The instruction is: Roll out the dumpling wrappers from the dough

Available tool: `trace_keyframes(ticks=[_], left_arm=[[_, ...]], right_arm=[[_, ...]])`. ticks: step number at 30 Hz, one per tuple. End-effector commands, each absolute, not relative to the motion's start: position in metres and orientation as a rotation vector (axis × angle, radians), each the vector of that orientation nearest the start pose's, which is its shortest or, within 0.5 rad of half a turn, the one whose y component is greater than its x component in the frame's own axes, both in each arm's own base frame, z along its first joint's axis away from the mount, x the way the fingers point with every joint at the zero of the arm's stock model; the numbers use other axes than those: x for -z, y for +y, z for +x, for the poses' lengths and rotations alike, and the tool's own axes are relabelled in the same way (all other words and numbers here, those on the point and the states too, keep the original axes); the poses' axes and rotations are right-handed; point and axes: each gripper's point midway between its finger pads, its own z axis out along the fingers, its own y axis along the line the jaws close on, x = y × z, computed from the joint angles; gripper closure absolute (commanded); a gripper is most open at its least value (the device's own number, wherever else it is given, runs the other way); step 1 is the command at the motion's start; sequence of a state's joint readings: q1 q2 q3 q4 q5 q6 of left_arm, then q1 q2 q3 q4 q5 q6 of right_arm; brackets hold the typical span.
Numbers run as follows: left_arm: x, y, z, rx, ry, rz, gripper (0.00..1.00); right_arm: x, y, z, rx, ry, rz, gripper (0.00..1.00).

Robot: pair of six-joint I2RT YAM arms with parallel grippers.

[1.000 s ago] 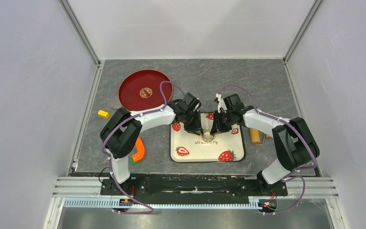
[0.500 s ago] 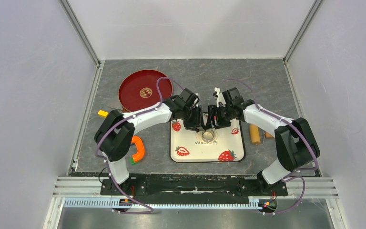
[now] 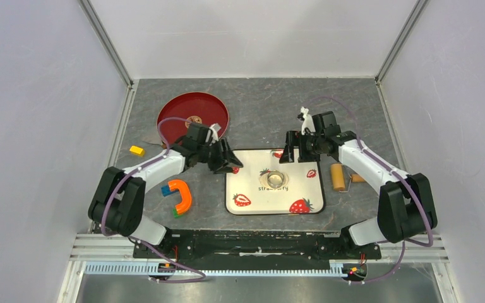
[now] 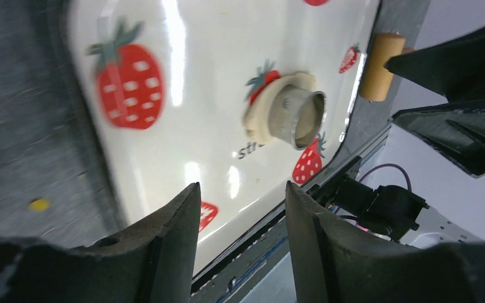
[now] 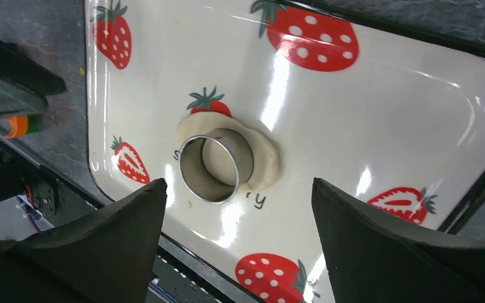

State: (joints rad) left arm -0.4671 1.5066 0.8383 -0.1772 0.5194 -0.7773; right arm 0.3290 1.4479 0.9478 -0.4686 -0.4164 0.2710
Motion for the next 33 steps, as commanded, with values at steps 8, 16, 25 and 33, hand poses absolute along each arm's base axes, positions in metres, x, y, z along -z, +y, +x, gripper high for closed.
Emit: trace_keyframes(ticks=[8,16,25,33], left_arm=[[-0.061,-0.165,0.238,0.741,2.763,-0.16,0.43],[-0.046,-0.186,0.23,0.93,2.77,-0.174,0.46],[-0.026,-0.206,0.225,1.055,2.774,-0.195,0.5],[-0.005,-0.211,0.217,1.045,2.818,-0.225,0.74]], right_arm=[[-0.06,0.137,0.251,-0.771,2.639,-0.191,0.15],[-0.038,0.141,0.235,-0.85,2.654,-0.166,0.21],[-0.022,0.147,0.234,-0.913,2.68,-0.152,0.38],[-0.011,0.151,0.237,-0.946,2.697,-0.123,0.46]])
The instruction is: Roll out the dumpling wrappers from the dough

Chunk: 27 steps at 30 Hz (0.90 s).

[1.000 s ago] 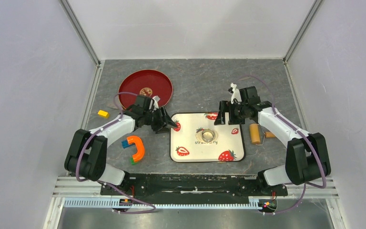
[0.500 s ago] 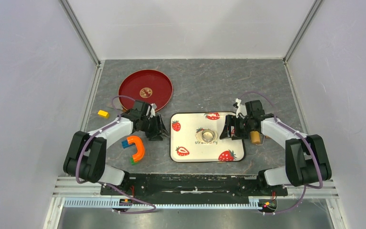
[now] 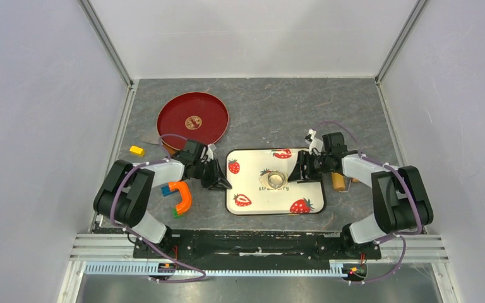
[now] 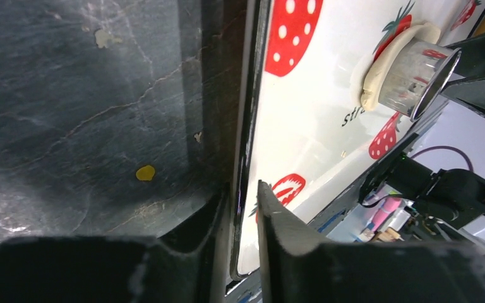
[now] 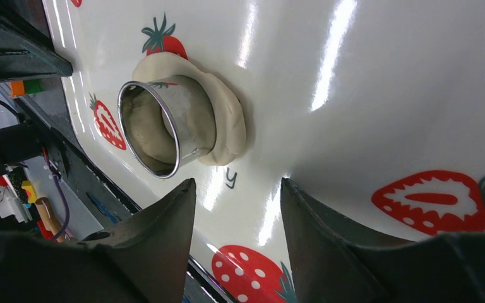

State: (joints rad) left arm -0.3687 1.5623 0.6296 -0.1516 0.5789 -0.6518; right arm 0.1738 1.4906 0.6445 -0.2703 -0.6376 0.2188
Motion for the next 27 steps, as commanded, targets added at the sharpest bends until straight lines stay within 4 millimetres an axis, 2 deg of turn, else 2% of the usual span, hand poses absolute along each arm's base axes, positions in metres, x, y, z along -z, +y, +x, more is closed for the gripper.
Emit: trace_keyframes(ticks=[1,4,7,12,21,27], left_arm=[[-0.003,-0.21,0.216,1.031,2.824,-0.226,0.78],[0.0,-0.207,0.216,1.003,2.835,-0.231,0.91],[0.002,-0.205,0.213,0.989,2.848,-0.226,0.98],[0.007,-0.202,0.211,0.964,2.862,-0.217,0.98],[0.009,-0.201,0.209,0.957,2.87,-0.212,0.98],[0.009,-0.2,0.209,0.957,2.869,-0.207,0.98]], right_arm=[[-0.009,0.151,0.237,-0.948,2.701,-0.12,0.47],[-0.005,0.152,0.237,-0.952,2.712,-0.115,0.5],[-0.002,0.152,0.238,-0.942,2.722,-0.109,0.52],[0.003,0.149,0.243,-0.891,2.737,-0.106,0.59],[0.008,0.155,0.248,-0.851,2.766,-0.143,0.64],[0.015,0.153,0.246,-0.798,2.796,-0.164,0.71]])
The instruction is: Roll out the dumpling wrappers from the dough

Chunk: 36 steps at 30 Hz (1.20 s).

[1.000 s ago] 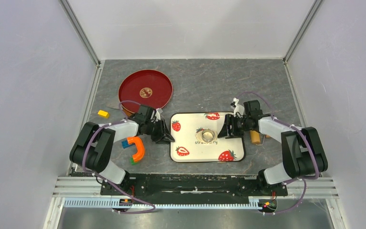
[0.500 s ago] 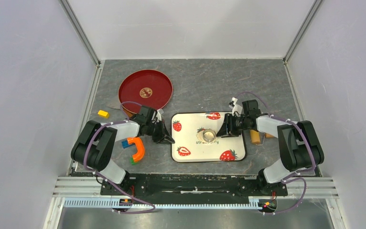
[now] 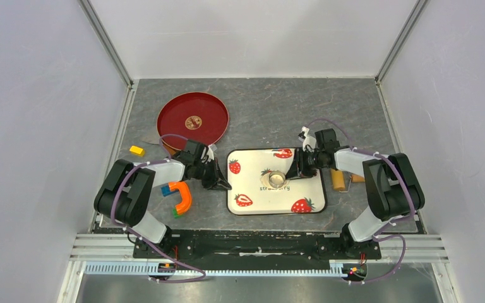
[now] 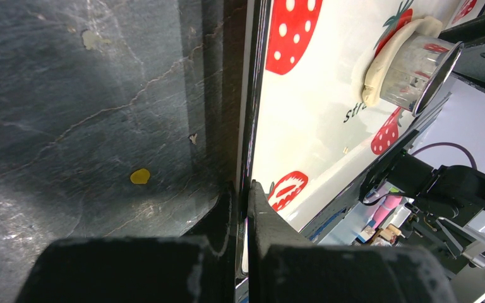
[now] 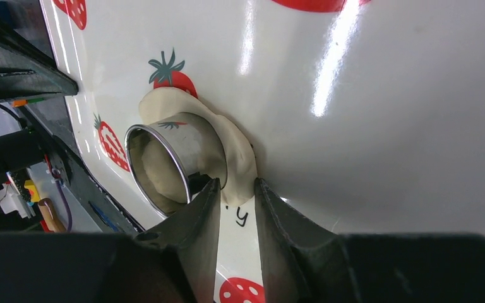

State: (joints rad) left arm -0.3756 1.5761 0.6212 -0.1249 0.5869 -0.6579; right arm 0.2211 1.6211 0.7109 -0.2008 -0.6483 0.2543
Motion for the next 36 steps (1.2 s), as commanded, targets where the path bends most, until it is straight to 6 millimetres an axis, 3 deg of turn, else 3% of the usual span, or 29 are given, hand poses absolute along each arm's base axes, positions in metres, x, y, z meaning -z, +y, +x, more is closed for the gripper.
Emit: trace_keyframes(ticks=[1,16,36], left_arm=[[0.009,-0.2,0.209,0.954,2.87,-0.209,0.98],[0.012,-0.198,0.208,0.935,2.877,-0.22,0.98],[0.02,-0.187,0.206,0.829,2.911,-0.199,0.98]], right_arm=[[0.015,0.154,0.245,-0.795,2.8,-0.174,0.72],[0.021,0.162,0.232,-0.799,2.825,-0.225,0.84],[-0.015,0.157,0.264,-0.708,2.742,-0.251,0.95]])
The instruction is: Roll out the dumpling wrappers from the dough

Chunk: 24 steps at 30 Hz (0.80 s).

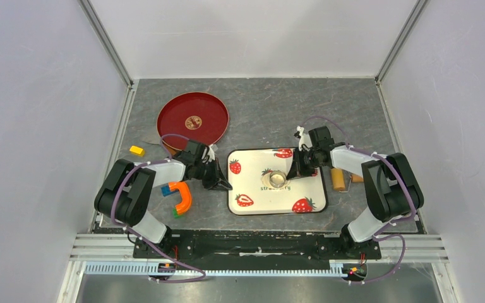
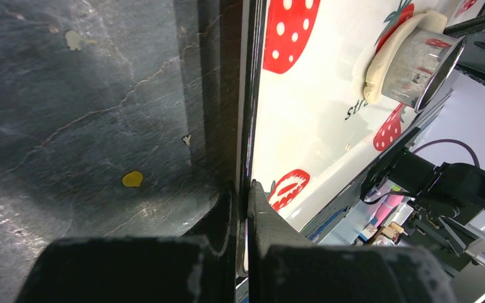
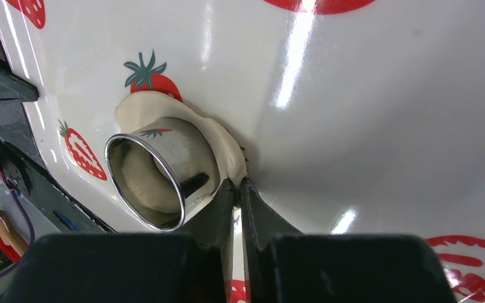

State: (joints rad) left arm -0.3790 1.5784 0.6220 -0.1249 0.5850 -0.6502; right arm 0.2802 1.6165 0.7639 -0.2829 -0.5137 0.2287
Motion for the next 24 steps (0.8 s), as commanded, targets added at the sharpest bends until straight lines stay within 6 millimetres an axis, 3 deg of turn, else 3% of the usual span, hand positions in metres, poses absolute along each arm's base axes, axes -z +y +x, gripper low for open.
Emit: trace_keyframes(ticks=[1,24], left_arm=[[0.021,-0.186,0.206,0.821,2.915,-0.202,0.98],[0.025,-0.181,0.205,0.772,2.934,-0.186,0.98]], right_arm=[[-0.016,0.156,0.265,-0.704,2.741,-0.251,0.95],[-0.036,0.147,0.29,-0.676,2.71,-0.24,0.96]])
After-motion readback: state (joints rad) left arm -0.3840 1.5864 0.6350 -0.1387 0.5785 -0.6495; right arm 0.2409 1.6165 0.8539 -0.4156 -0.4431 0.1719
